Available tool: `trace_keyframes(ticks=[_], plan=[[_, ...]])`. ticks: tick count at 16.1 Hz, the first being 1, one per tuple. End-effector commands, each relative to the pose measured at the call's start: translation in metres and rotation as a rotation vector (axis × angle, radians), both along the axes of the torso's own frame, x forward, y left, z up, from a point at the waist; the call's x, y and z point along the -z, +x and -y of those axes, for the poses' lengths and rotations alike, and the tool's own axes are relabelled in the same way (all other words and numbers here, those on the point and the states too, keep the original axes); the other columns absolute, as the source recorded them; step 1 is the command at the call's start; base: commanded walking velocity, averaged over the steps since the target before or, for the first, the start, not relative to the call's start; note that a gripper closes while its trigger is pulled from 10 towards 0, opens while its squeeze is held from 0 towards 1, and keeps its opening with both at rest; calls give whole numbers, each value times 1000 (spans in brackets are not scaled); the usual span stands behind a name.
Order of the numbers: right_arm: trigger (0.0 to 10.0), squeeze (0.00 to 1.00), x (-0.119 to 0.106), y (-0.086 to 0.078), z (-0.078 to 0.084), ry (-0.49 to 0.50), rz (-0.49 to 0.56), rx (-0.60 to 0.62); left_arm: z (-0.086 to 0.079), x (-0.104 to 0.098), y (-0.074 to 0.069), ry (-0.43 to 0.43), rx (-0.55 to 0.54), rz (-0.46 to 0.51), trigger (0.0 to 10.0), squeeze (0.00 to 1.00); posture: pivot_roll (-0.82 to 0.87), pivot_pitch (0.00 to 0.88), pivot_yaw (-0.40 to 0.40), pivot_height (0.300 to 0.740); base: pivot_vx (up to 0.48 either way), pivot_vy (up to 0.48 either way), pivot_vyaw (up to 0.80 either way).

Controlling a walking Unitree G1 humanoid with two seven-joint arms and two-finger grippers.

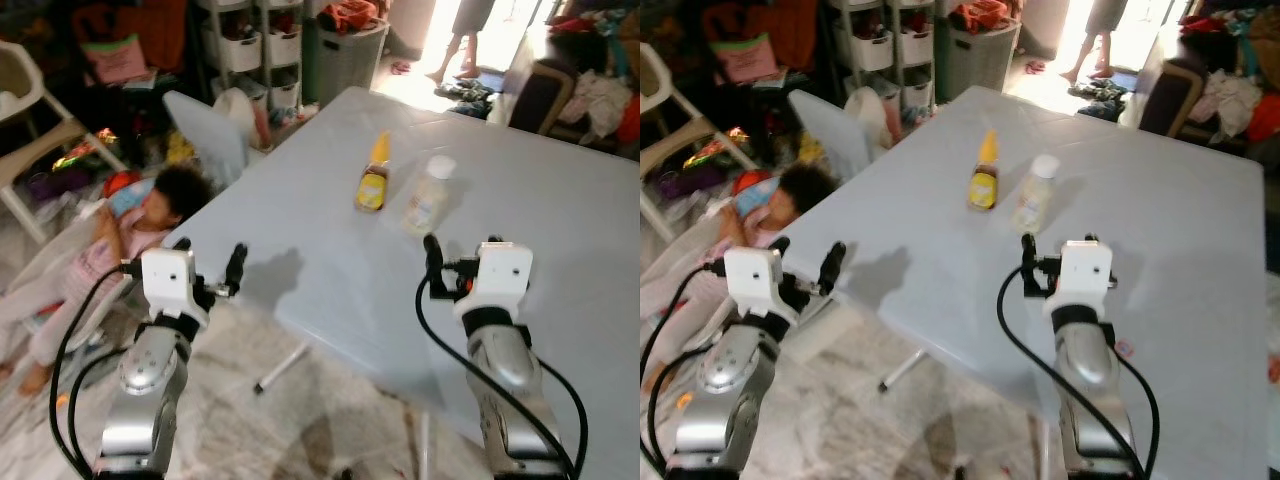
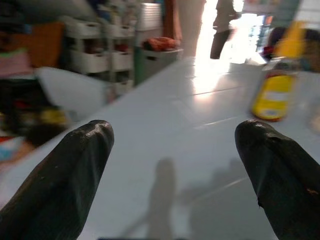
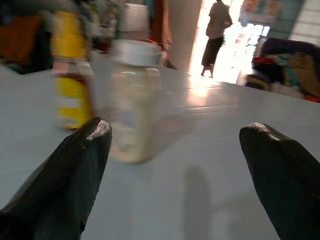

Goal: Restocking fridge

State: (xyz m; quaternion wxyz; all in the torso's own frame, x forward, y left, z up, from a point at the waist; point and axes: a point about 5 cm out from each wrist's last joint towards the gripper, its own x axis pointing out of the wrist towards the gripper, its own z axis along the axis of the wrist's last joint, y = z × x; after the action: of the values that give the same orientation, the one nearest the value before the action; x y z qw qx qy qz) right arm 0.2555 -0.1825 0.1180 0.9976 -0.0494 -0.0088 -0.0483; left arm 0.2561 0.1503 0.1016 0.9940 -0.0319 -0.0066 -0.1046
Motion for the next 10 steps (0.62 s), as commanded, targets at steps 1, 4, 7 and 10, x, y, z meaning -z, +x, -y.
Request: trace_keyframes(ticks=[1, 4, 7, 10], plan=[[10000, 0, -3, 2, -4, 9, 13, -9, -8, -3, 1, 23, -17, 6, 10000, 0, -12, 0, -28, 740, 450, 0, -800], [10000, 0, -3, 3, -5, 9, 14, -12, -8, -1, 1, 27, -16, -5, 10000, 0, -13, 0, -28, 740, 410, 106, -685], [10000, 0, -3, 4, -5, 9, 13, -17, -8, -2, 2, 29, -25, 5, 10000, 0, -14, 0, -27, 740, 116, 106, -152], [10000, 0, -1, 4, -6, 8, 5, -26, -9, -3, 3, 29, -36, 9, 10000, 0, -14, 0, -28, 740, 0, 0, 0]])
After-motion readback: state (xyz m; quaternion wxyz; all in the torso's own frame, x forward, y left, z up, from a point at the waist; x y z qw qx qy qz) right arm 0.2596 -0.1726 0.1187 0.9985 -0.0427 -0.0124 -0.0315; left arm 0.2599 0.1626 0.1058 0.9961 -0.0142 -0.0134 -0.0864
